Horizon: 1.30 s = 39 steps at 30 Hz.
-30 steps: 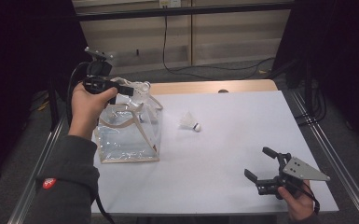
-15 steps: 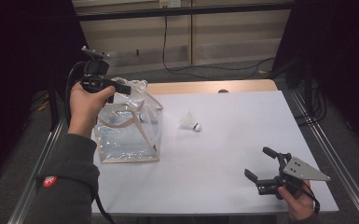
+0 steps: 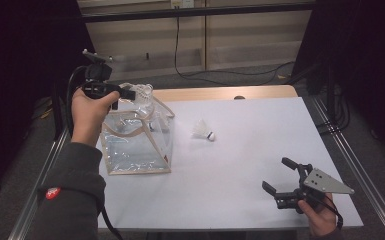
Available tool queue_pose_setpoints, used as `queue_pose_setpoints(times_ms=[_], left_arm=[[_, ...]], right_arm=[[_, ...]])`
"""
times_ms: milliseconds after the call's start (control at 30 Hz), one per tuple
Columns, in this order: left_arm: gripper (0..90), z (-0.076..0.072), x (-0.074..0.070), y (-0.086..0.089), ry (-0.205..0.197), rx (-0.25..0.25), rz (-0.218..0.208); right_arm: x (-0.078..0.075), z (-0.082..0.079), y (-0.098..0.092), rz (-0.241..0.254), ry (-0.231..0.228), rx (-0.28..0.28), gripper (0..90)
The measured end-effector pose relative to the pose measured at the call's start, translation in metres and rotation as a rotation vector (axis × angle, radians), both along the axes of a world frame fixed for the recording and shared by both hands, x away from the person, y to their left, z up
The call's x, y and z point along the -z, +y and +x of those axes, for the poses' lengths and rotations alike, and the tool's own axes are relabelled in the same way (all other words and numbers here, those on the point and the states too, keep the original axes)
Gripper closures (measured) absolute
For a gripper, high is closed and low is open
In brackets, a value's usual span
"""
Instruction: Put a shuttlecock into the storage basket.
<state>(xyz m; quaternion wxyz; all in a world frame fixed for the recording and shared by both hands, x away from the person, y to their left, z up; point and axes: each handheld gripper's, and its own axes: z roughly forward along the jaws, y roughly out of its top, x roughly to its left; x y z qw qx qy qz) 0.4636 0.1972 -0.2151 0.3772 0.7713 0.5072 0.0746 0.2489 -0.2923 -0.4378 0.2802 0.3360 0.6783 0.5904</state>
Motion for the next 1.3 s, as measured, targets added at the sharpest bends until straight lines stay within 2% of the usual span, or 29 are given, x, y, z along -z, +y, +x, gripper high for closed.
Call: queue_pose_setpoints(times_ms=[200, 600, 1133, 1300], left_arm=[[90.0, 0.001, 0.001, 0.001, -0.002, -0.021, -0.009], [90.0, 0.005, 0.002, 0.008, 0.001, -0.045, 0.01], [90.0, 0.007, 0.007, 0.024, 0.002, -0.116, 0.01], [90.0, 0.009, 0.011, 0.028, 0.005, -0.137, 0.022]], right_arm=[[0.0, 0.0, 0.0, 0.002, -0.002, 0.001, 0.2], [0.0, -0.001, 0.001, 0.002, 0.0, 0.003, 0.2], [0.0, -0.001, 0.0, 0.0, -0.005, 0.005, 0.2], [0.0, -0.001, 0.0, -0.001, -0.001, 0.007, 0.2]])
